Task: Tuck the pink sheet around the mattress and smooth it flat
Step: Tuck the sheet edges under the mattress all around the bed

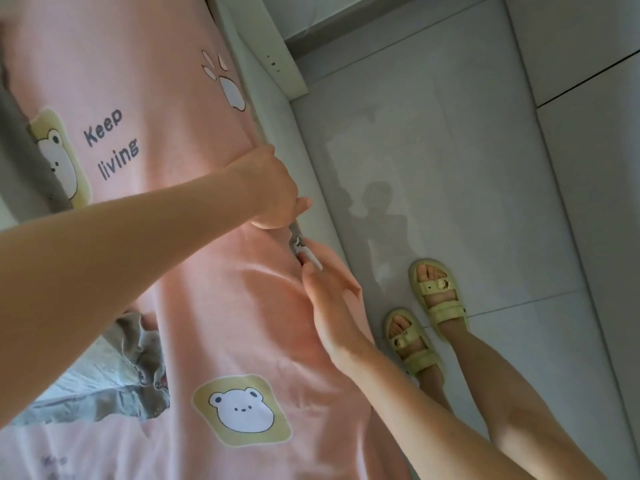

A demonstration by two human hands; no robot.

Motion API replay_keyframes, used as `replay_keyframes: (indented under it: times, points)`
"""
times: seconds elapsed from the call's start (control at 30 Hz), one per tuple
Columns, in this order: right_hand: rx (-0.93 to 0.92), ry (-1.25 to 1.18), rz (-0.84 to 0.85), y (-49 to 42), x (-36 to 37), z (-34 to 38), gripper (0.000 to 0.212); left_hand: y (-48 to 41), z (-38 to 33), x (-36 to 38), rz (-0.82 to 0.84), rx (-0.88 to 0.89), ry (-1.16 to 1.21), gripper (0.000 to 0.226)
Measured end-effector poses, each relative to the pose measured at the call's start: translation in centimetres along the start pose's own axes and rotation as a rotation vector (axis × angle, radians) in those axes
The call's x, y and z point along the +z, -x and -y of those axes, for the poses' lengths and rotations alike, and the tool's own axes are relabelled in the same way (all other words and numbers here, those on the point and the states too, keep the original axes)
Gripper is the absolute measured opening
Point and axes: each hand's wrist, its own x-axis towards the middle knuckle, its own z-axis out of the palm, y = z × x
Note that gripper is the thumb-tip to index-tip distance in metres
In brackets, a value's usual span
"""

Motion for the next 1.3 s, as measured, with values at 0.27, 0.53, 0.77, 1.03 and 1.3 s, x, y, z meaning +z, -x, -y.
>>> replay_keyframes:
  times: [0.27, 0.53, 0.77, 1.03, 1.3]
  points:
    - [0.365, -0.222, 0.303, -5.1, 0.0, 0.0, 0.074, 1.2, 0.9, 0.3, -0.267, -0.032, 0.228, 0.059]
    - [0.593, -0.311, 0.298, 0.1, -3.7, -6.0, 0.088, 2.6, -6.3, 1.9, -0.153, 0.076, 0.205, 0.068]
    - [0.264, -0.067, -0.136, 4.4, -7.2, -6.9, 0.066, 1.3, -8.2, 2.0, -0.162, 0.017, 0.022, 0.064]
    - [0.007, 0.094, -0.085, 9.8, -7.4, -10.7, 0.035, 4.6, -16.5, 5.0, -0.428, 0.061, 0.251, 0.06]
    - [-0.237, -0.112, 0.129, 10.0, -6.8, -13.3, 0.04, 3.0, -20.4, 3.2, -0.164, 0.086, 0.071, 0.048]
